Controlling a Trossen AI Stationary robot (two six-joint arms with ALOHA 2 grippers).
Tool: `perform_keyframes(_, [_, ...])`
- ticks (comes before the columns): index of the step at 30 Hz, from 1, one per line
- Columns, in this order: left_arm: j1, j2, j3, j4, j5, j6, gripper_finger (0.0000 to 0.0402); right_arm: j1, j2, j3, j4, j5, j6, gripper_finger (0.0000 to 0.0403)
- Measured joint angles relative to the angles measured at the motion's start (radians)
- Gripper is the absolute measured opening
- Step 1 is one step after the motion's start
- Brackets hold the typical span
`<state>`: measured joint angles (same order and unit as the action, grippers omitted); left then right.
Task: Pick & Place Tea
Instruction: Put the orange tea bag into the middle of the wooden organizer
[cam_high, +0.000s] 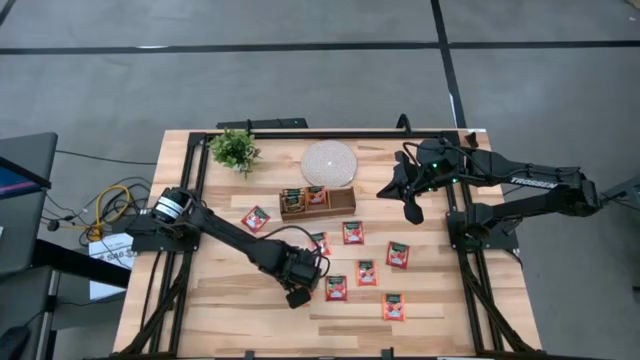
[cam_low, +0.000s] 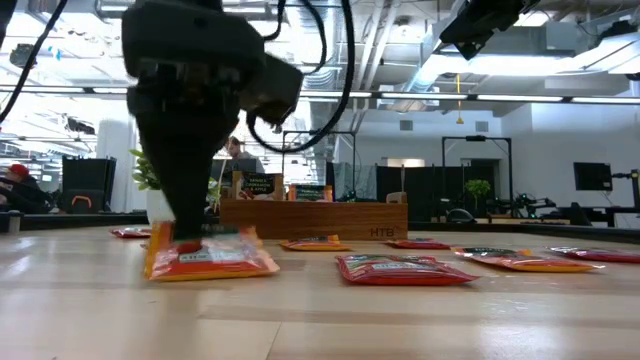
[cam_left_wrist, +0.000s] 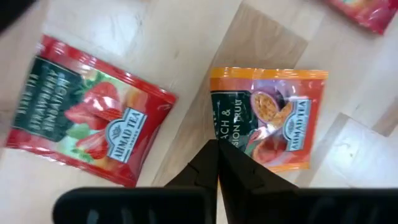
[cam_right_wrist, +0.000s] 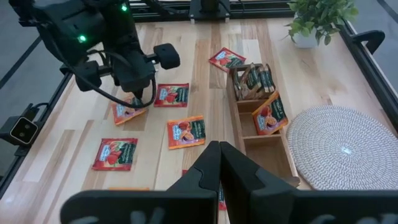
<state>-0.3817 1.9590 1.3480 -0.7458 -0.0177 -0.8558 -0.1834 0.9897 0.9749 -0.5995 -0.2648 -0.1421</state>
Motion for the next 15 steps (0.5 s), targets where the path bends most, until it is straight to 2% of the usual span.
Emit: perform_keyframes(15, [-0.013,-0.005,0.245,-0.282,-0.030,0.113,0.0000,0.000,0.000,0.000,0.000,0.000,0.000,0.0000])
